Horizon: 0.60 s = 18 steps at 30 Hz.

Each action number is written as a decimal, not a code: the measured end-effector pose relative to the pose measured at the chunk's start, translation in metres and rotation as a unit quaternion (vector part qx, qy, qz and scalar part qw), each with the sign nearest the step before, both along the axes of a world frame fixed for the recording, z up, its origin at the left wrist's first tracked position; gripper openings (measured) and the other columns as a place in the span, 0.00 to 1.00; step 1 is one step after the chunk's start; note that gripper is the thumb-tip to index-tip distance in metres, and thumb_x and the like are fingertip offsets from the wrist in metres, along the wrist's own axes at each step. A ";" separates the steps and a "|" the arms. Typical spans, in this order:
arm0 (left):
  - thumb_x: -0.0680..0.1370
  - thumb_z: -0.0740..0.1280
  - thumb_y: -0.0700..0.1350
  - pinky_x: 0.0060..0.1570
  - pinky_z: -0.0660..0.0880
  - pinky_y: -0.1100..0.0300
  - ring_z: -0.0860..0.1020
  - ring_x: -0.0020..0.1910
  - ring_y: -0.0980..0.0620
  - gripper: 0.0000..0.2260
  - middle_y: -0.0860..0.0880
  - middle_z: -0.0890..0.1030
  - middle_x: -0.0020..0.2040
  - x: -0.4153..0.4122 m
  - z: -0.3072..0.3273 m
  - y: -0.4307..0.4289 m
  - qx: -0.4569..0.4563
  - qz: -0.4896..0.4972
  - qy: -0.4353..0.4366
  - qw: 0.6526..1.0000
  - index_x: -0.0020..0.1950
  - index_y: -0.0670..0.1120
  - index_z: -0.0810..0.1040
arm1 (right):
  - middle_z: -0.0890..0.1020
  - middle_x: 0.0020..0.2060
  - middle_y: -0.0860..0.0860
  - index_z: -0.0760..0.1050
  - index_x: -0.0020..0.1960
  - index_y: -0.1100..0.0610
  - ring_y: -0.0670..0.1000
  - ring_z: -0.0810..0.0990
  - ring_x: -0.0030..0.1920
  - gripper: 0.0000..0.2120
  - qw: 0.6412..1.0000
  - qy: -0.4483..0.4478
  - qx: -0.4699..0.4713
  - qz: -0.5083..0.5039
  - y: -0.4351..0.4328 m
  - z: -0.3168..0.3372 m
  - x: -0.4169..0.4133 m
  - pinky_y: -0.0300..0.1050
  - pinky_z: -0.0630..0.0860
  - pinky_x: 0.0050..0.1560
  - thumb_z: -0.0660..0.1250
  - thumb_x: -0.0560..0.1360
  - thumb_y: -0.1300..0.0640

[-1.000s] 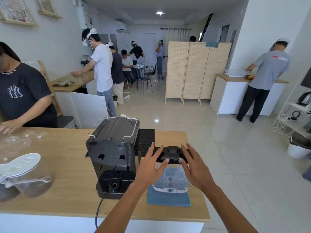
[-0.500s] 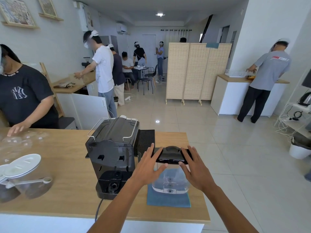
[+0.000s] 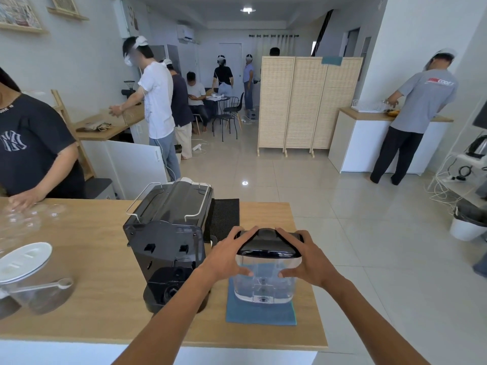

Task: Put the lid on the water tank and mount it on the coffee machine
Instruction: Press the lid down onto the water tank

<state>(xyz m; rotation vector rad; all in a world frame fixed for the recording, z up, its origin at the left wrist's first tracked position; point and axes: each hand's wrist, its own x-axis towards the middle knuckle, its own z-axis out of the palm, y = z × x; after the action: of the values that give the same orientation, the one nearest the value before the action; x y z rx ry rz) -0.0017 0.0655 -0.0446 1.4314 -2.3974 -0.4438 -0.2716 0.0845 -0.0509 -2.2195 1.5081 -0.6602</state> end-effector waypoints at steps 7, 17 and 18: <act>0.64 0.84 0.49 0.63 0.76 0.45 0.73 0.63 0.44 0.53 0.50 0.61 0.70 -0.001 -0.001 0.000 0.034 0.014 0.063 0.997 0.79 0.67 0.55 | 0.68 0.54 0.48 0.59 0.77 0.34 0.48 0.73 0.54 0.51 0.999 -0.037 -0.019 -0.011 -0.006 -0.009 -0.001 0.25 0.67 0.55 0.84 0.63 0.48; 0.67 0.83 0.44 0.60 0.77 0.49 0.73 0.57 0.48 0.49 0.52 0.63 0.66 0.007 0.008 0.014 0.014 0.021 0.095 0.995 0.77 0.69 0.58 | 0.70 0.53 0.42 0.59 0.75 0.30 0.45 0.74 0.53 0.51 0.997 -0.037 -0.072 0.004 0.002 -0.001 0.002 0.31 0.73 0.54 0.83 0.60 0.43; 0.67 0.83 0.44 0.59 0.77 0.50 0.72 0.55 0.49 0.49 0.52 0.63 0.66 0.009 0.012 0.016 0.007 0.021 0.099 0.995 0.76 0.71 0.57 | 0.70 0.53 0.43 0.59 0.75 0.30 0.45 0.75 0.53 0.51 0.996 -0.037 -0.081 0.006 0.004 0.002 0.004 0.34 0.76 0.54 0.83 0.60 0.43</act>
<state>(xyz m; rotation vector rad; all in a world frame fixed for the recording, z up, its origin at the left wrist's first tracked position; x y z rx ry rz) 0.0077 0.0819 -0.0330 1.3725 -2.2067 -0.5662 -0.2679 0.0888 -0.0487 -2.2922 1.4494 -0.8798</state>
